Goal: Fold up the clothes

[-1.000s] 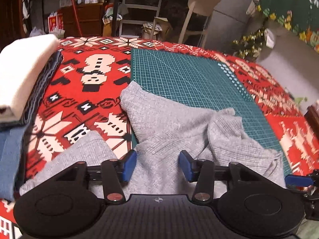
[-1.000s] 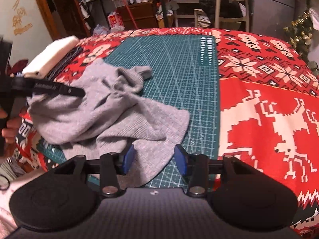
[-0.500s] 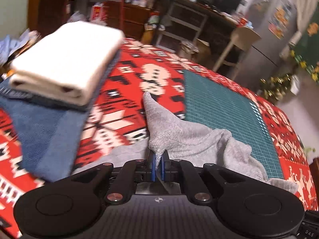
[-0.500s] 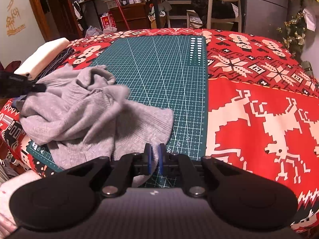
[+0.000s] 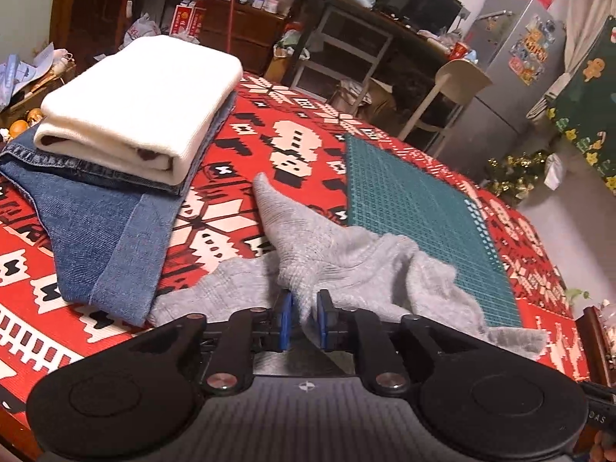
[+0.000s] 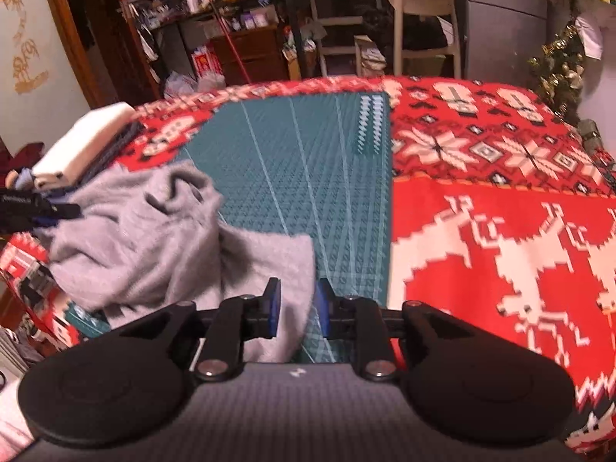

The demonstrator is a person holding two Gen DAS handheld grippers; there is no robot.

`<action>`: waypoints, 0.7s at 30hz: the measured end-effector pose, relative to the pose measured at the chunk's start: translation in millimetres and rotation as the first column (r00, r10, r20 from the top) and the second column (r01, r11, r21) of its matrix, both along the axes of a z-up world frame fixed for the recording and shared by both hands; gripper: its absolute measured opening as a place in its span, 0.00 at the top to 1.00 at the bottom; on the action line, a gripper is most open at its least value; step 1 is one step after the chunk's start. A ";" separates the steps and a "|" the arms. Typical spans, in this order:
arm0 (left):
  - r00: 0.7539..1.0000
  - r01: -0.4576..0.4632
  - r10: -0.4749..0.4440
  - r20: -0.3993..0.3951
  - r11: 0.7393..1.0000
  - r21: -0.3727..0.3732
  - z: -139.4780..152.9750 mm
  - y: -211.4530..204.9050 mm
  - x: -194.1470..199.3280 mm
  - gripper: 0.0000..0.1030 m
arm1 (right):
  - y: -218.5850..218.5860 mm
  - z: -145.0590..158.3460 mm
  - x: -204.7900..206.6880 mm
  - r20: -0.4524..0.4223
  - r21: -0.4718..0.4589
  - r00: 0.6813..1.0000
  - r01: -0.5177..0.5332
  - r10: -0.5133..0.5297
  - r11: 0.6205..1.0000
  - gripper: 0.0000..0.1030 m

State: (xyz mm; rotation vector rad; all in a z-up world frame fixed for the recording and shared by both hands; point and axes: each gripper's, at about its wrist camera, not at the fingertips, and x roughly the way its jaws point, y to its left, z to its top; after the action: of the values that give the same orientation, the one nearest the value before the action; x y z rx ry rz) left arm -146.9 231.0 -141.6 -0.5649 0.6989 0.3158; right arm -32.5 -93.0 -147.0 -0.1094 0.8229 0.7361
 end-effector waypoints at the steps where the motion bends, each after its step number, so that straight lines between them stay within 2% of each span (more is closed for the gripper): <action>1: 1.000 0.002 -0.002 0.003 1.000 -0.002 1.4 -0.6 -0.4 0.86 | 5.1 1.1 1.4 0.006 0.004 1.000 -0.010 0.010 1.000 0.79; 6: 1.000 0.022 -0.023 0.018 0.999 0.025 11.2 -8.4 -6.5 0.86 | 37.9 7.5 9.7 0.038 0.041 0.998 -0.061 0.059 0.997 0.79; 9: 0.999 0.038 -0.039 0.025 0.999 0.032 15.7 -11.6 -12.1 0.83 | 57.8 12.0 5.8 0.053 0.074 0.990 -0.135 0.131 0.988 0.79; 14: 0.998 0.057 -0.058 0.019 0.998 0.010 13.5 -11.4 -14.5 0.80 | 88.2 2.8 -10.4 0.010 0.065 0.965 -0.262 0.262 0.963 0.78; 17: 0.998 0.065 -0.065 0.019 0.998 -0.004 11.0 -15.5 -15.1 0.80 | 95.8 -9.1 -18.6 -0.031 0.050 0.959 -0.280 0.282 0.959 0.78; 21: 0.996 0.090 -0.090 0.019 0.996 0.009 11.0 -23.0 -14.4 0.76 | 90.9 -4.2 -27.1 -0.003 0.040 0.960 -0.279 0.279 0.959 0.76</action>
State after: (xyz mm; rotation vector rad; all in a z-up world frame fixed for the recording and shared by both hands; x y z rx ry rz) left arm -161.4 208.0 -130.6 -0.5262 0.7022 0.2287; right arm -59.6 -2.1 -151.2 -0.1899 0.8092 1.0195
